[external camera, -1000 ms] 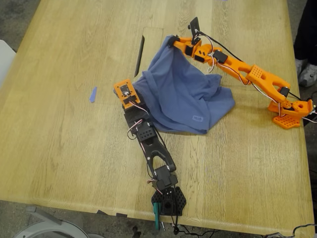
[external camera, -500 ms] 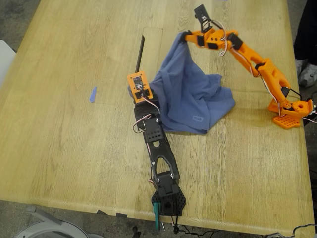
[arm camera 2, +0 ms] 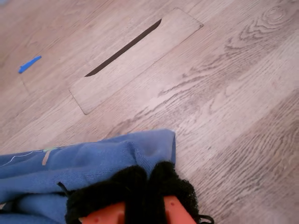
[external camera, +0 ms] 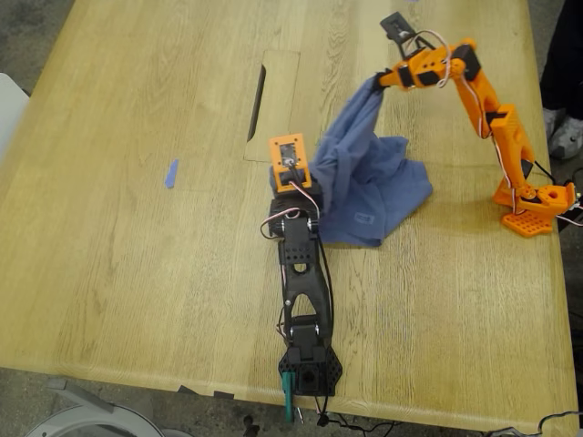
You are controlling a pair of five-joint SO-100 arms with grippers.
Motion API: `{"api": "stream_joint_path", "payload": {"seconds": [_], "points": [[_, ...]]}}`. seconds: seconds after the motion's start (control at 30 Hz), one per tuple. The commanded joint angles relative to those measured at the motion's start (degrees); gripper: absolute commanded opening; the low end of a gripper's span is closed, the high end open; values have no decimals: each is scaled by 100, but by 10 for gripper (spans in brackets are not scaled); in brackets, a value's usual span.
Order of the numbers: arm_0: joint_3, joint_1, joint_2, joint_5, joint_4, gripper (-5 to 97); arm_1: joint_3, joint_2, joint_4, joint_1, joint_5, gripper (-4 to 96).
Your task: Fold a T-shirt
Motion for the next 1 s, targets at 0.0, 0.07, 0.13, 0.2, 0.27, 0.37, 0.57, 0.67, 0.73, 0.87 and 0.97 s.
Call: {"api": "stream_joint_path", "payload": {"seconds": [0.0, 0.07, 0.13, 0.2, 0.27, 0.37, 0.57, 0.67, 0.73, 0.87, 0.97], "points": [[-1046, 229, 606, -88, 817, -2, 853, 1143, 70, 0, 26, 9], [-1283, 492, 571, -105, 1195, -2, 1635, 1749, 79, -70, 62, 8], [-1362, 721, 571, -123, 1354, -2, 2540, 2391, 79, -176, 97, 8], [-1380, 967, 562, -141, 1468, -2, 3340, 2988, 79, -299, 132, 8], [-1380, 1266, 562, -158, 1600, -2, 4017, 3480, 79, -404, 158, 8], [-1371, 1767, 580, -193, 1767, -2, 4711, 3973, 70, -448, 176, 7], [-1301, 2672, 624, -220, 1819, -2, 5625, 4658, 62, -510, 185, 5], [-1257, 2918, 668, -229, 1863, -2, 6152, 5054, 62, -545, 202, 5], [-1239, 3129, 703, -237, 1934, -2, 6530, 5326, 26, -580, 220, 5], [-1063, 3771, 809, -290, 2013, -2, 7418, 5977, -79, -659, 220, 5], [-835, 4175, 835, -308, 1898, -2, 8016, 6407, -123, -677, 220, 4]]}}
